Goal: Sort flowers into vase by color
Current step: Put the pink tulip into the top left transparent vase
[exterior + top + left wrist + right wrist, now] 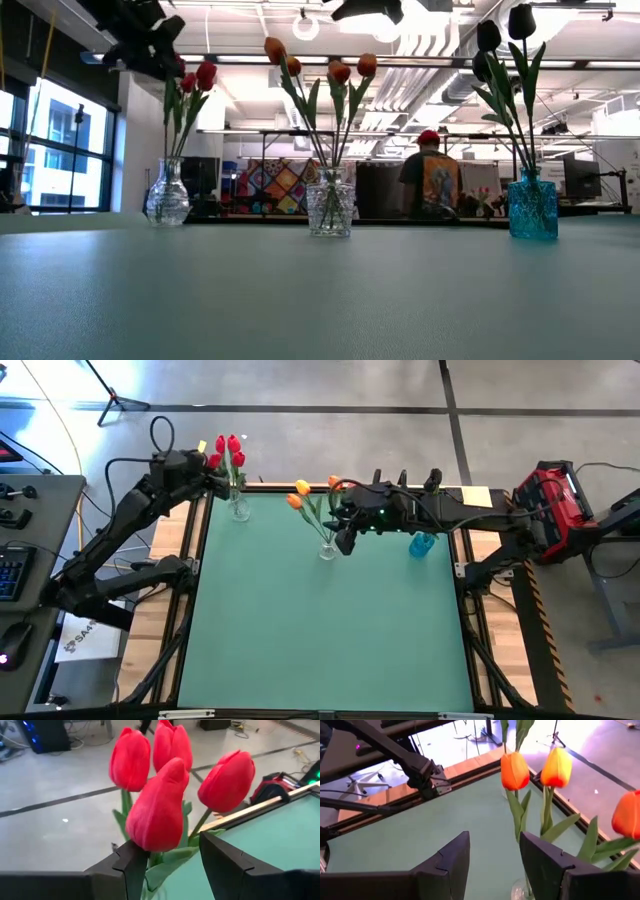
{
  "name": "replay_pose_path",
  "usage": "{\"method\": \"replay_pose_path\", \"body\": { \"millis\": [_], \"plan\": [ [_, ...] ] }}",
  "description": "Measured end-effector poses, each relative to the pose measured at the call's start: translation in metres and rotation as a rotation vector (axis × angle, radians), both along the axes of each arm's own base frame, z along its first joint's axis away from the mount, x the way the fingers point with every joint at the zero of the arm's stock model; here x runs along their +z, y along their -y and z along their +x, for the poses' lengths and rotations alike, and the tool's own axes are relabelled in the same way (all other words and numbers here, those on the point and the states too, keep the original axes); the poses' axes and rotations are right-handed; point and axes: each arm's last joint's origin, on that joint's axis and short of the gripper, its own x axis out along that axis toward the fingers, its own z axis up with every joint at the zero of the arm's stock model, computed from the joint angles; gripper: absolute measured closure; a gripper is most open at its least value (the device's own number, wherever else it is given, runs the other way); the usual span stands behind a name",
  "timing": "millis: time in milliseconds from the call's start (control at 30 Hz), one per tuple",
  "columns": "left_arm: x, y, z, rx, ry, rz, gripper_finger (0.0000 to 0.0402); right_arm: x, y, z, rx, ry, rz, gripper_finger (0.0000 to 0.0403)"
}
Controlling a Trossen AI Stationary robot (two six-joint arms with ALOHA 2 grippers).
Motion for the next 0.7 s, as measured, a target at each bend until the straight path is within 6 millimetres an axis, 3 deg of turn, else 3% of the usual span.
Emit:
{"method": "replay_pose_path", "body": {
  "millis": [200, 467, 600, 700],
  "plan": [
    [0.007, 0.003, -0.002, -0.001, 0.042, 0.025, 0.0232, -0.003, -0.009, -0.002, 0.009, -0.038, 0.008, 0.0243],
    [0.028, 0.014, -0.013, 0.004, 0.011, -0.003, 0.0183, 0.005, -0.013, -0.009, 0.003, -0.016, -0.009, 0.0243],
    [0.049, 0.023, -0.019, -0.01, 0.017, 0.053, 0.0177, 0.018, -0.011, -0.022, -0.008, 0.031, -0.022, 0.0243],
    [0.047, 0.02, -0.016, -0.016, 0.013, 0.03, 0.0177, 0.03, -0.009, -0.031, -0.011, 0.089, -0.04, 0.0243]
  ]
}}
